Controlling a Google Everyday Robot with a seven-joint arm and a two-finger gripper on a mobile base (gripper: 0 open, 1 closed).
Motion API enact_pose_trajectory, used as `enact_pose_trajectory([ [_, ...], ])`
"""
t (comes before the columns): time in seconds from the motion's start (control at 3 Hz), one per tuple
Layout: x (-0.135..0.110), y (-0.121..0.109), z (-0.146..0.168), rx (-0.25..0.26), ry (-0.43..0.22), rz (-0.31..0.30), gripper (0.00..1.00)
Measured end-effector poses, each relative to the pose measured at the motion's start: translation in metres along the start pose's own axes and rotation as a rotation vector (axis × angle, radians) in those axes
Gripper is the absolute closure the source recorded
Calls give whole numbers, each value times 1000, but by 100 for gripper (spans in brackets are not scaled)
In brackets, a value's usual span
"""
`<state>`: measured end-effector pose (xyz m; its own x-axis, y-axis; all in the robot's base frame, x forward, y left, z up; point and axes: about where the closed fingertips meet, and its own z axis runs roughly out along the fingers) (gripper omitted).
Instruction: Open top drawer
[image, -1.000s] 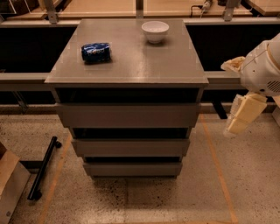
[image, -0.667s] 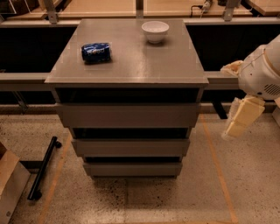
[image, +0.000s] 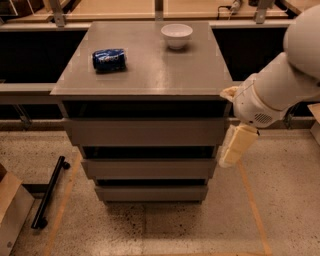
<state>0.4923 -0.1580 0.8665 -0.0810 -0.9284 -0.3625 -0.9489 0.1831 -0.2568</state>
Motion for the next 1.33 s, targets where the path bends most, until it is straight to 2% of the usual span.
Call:
enact_pose_trajectory([
  [0.33,-15,-20,66,-5,-14,-58,0],
  [0.67,-15,-20,67,-6,-14,-58,0],
  [1.0,-17,-16,76,-37,-12,-61,0],
  [1.33,-24,-21,104,-52,-53,-43,0],
])
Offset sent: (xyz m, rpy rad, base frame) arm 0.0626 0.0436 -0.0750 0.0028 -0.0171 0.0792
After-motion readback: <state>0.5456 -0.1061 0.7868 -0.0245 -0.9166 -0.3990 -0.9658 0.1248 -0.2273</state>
